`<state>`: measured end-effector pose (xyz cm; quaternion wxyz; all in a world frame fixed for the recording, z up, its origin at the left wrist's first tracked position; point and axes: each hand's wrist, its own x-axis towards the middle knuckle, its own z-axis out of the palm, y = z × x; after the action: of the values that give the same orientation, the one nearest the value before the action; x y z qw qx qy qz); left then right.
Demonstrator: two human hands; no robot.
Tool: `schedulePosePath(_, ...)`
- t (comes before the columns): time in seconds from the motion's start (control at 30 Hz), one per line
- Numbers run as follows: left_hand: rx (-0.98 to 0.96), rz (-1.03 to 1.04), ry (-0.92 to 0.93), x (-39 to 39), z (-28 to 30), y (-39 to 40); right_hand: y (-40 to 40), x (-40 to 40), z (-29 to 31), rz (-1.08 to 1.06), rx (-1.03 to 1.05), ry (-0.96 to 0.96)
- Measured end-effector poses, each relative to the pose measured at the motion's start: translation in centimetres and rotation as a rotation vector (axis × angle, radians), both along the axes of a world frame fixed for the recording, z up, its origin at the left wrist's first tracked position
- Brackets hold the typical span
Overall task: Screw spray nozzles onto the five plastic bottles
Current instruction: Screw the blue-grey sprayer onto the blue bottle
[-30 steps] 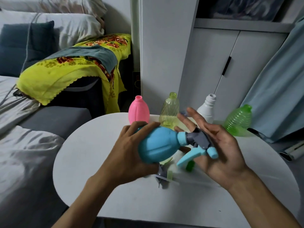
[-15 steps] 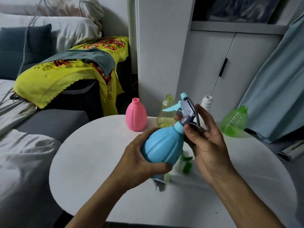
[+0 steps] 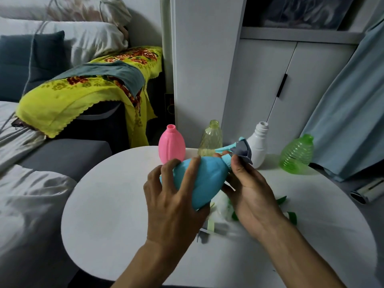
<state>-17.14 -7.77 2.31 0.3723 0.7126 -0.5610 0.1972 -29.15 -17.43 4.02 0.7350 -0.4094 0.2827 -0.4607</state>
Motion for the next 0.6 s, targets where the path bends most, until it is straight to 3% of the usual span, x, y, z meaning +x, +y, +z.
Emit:
schedulePosePath(0.1,0.049,-0.11,0.091,0.2,0.0,0.1,-0.5,-0.2,0.2,0.0,0.029,-0.035)
schedulePosePath(0.17,0.143,-0.289,0.38,0.4,0.3,0.2,-0.9,-0.6,0.4,-0.018,-0.013,-0.055)
schedulePosePath(0.23,0.19,-0.327,0.577,0.6,0.0,0.3,-0.8,-0.6,0.6,0.0,-0.066,-0.052)
schedulePosePath(0.3,0.181,-0.253,0.515,0.3,-0.1,0.3,-0.5,-0.2,0.5,0.008,-0.085,-0.035)
schedulePosePath(0.4,0.118,-0.163,0.266,-0.5,-0.3,0.2,-0.2,0.1,0.3,-0.027,-0.061,-0.029)
schedulePosePath(0.47,0.148,-0.234,0.277,-0.1,0.2,0.2,-0.5,-0.3,0.7,-0.025,-0.046,-0.072)
schedulePosePath(0.6,0.348,-0.589,0.856,2.8,2.3,0.3,-1.0,-1.3,1.8,0.079,-0.099,-0.193)
